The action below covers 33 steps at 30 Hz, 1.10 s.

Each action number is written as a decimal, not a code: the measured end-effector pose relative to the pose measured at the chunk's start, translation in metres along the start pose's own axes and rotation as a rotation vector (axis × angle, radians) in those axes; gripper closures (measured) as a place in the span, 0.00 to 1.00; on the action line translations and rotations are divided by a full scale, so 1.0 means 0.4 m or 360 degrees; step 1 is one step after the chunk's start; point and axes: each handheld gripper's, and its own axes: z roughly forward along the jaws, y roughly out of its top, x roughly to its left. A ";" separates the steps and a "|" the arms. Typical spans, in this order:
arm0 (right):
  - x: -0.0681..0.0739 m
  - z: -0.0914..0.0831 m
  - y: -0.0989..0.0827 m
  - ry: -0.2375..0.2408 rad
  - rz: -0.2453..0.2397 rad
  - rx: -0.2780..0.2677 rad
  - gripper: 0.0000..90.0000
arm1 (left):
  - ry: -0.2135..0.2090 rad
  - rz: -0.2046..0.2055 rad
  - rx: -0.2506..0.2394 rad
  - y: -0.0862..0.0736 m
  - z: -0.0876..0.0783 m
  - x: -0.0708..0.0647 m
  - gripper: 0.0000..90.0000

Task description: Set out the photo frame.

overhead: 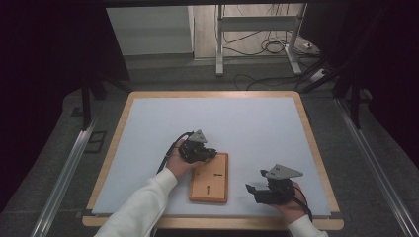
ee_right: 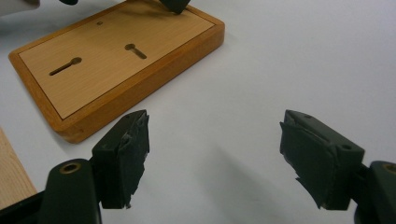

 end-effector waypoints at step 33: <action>0.039 0.003 0.016 0.0048 -0.0088 -0.0013 0.23 | -0.0159 -0.0128 0.0044 0.008 -0.001 0.030 0.90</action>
